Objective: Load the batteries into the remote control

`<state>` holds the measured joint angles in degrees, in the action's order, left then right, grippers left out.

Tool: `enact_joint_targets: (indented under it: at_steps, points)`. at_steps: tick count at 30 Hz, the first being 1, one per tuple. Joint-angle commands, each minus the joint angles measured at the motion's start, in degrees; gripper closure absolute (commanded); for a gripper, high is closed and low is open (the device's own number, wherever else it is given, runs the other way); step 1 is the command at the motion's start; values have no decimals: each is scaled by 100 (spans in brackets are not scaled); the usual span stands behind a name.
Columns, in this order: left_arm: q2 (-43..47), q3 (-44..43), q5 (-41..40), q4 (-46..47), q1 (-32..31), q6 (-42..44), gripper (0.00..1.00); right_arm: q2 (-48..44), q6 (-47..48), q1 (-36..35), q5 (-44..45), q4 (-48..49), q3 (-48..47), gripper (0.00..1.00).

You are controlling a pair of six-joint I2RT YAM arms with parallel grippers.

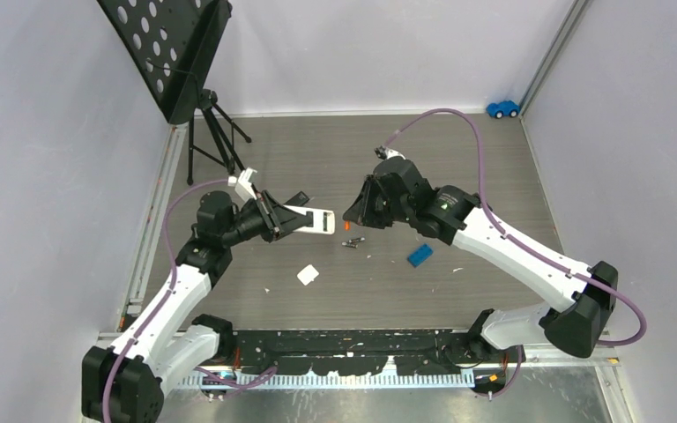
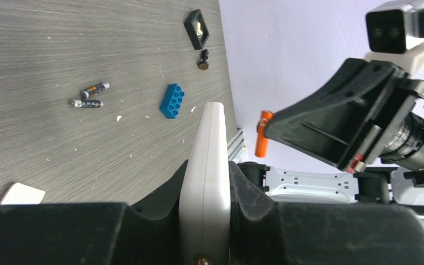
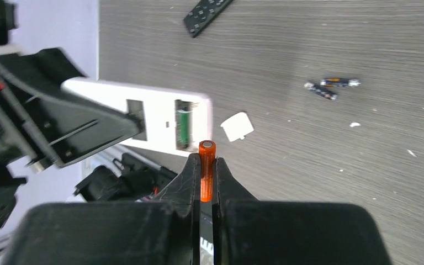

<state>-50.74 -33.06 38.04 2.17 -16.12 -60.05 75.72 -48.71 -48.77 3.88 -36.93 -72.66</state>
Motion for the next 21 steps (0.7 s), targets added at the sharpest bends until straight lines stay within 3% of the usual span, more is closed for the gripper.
enact_joint_targets:
  at_steps: [1, 21]
  points:
    - [-173, -134, 308, 559, -5, -326, 100, 0, 134, -68, -678, 343, -329, 96]
    - [-243, -210, 264, 762, -5, -345, 100, 1096, 470, -80, -572, -516, -1339, 84]
